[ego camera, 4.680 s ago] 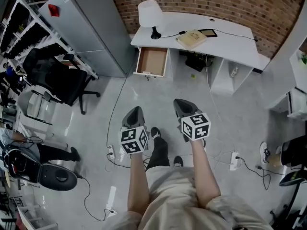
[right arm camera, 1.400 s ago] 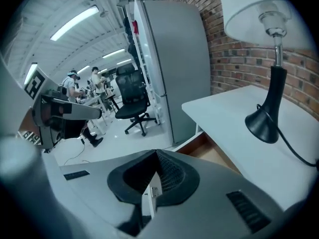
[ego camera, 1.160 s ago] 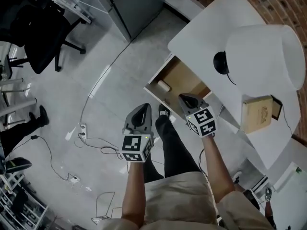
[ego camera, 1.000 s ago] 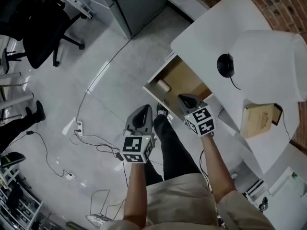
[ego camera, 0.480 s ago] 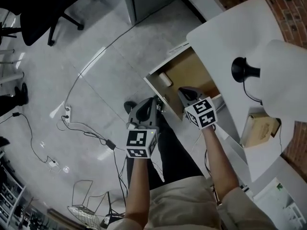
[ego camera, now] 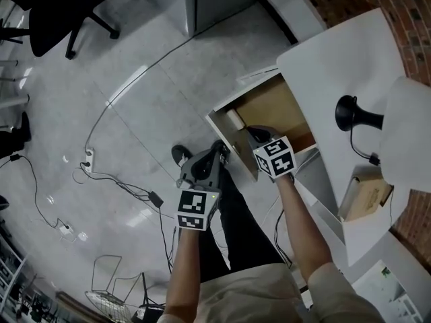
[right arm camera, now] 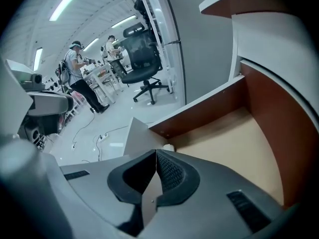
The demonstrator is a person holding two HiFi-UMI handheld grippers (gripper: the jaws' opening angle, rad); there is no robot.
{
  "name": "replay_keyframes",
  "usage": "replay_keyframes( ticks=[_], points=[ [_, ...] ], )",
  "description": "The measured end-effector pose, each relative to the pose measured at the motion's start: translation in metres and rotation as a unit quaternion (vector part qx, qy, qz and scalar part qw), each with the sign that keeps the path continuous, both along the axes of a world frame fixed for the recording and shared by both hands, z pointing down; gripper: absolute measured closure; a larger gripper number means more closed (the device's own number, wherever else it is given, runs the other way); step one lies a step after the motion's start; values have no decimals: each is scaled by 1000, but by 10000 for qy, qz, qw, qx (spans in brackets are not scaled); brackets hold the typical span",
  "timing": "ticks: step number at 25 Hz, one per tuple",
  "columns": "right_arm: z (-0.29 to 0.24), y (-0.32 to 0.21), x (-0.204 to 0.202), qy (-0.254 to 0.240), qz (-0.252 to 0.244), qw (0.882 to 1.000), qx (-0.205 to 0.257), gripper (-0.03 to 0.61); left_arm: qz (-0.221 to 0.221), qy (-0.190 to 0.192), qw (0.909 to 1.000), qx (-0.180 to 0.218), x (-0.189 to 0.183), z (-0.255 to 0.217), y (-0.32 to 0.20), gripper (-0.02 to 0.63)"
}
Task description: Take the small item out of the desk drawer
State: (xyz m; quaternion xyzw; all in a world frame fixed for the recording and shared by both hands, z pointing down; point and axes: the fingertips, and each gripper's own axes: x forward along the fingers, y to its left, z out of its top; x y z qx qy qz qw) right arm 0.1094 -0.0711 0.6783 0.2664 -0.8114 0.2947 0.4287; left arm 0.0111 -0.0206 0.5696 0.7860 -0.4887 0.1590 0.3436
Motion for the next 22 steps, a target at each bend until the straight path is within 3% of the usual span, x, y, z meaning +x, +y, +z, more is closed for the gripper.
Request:
replay_keyframes(
  ticks=[9,22],
  points=[
    [56,-4,3,222,-119,9994,-251,531,398,123,9989,-220,19,43,-2,597],
    [107,-17,-3,247,-403,9975,-521,491,815,-43,9961,-344,21,80,-7,597]
  ],
)
